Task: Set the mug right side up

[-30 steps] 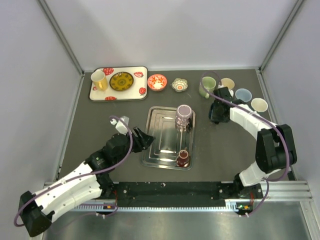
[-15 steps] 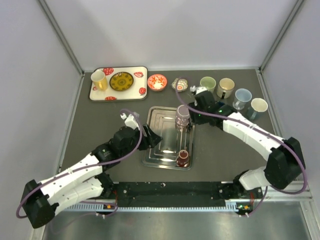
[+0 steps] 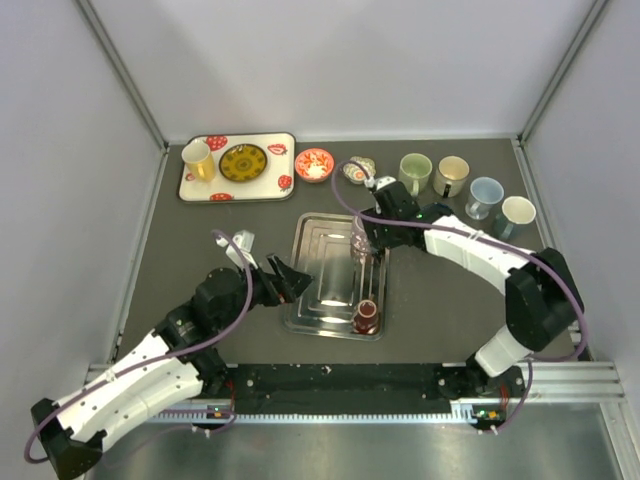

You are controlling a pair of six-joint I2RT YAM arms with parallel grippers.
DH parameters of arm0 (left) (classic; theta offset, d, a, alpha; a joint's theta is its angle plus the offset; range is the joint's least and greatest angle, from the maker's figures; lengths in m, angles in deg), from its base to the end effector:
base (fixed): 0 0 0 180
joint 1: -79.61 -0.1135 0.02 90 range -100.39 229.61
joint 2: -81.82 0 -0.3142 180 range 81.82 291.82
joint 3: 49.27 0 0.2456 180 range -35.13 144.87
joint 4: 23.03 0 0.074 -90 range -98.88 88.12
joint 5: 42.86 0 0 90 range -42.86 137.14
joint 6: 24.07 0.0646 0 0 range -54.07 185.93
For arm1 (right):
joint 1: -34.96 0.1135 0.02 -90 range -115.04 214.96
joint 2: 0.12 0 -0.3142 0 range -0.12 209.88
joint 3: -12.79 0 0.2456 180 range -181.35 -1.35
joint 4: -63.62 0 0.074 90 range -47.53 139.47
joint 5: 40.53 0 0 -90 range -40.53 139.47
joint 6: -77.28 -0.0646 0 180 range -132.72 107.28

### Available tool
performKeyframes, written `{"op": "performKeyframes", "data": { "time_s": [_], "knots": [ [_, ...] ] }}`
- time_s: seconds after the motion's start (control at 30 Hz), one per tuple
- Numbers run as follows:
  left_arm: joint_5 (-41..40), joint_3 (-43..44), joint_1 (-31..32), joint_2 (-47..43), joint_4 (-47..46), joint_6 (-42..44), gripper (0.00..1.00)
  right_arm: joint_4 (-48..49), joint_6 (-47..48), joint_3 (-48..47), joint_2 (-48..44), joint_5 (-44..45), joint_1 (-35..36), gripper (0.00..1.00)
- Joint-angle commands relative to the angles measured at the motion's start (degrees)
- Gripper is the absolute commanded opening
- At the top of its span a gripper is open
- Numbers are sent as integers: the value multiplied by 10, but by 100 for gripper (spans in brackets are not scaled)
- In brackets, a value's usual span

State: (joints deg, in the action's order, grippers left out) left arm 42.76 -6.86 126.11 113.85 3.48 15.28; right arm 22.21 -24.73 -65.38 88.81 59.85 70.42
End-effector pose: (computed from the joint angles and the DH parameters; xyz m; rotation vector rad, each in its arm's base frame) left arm 0.0918 -0.0896 0.2859 -0.1300 1.9984 -1.0778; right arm 0.2835 0.1876 0.2732 -0.4257 2.4283 0.1350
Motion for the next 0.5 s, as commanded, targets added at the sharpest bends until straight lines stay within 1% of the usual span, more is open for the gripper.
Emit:
{"op": "performKeyframes", "data": {
  "time_s": [0.0,0.07,0.3,0.4,0.43,0.47],
  "knots": [
    [-4,-4,-3,-8,6,20,99,25,18,-37,43,2,1,67],
    [-1,-6,-3,-10,6,21,97,25,26,-48,55,5,1,62],
    [-2,-4,-4,-11,15,28,94,20,40,-87,113,27,1,58],
    [-4,-2,-4,-14,26,33,93,16,45,-99,128,26,1,51],
    [-5,-4,-4,-14,26,34,93,16,45,-101,135,24,1,45],
    [-5,-7,-4,-19,26,34,93,14,43,-102,137,22,1,42]
  ]
}}
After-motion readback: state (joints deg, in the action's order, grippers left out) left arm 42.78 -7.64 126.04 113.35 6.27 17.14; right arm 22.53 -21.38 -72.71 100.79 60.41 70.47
